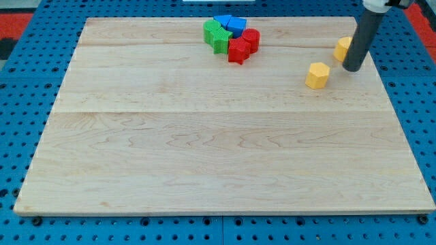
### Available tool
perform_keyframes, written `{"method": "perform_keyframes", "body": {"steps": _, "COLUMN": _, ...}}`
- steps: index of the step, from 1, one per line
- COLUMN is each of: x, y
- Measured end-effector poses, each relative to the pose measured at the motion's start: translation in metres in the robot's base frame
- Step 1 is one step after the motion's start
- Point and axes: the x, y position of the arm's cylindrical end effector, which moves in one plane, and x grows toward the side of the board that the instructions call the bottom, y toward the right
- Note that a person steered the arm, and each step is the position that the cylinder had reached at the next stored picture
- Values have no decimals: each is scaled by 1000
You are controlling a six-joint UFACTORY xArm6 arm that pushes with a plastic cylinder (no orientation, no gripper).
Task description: Slightly push the yellow heart towards the left
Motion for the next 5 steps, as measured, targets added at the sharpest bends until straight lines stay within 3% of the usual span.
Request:
{"method": "perform_keyframes", "body": {"steps": 2, "x": -38, "y": -1}}
{"method": "perform_keyframes", "body": {"steps": 5, "x": -24, "y": -4}}
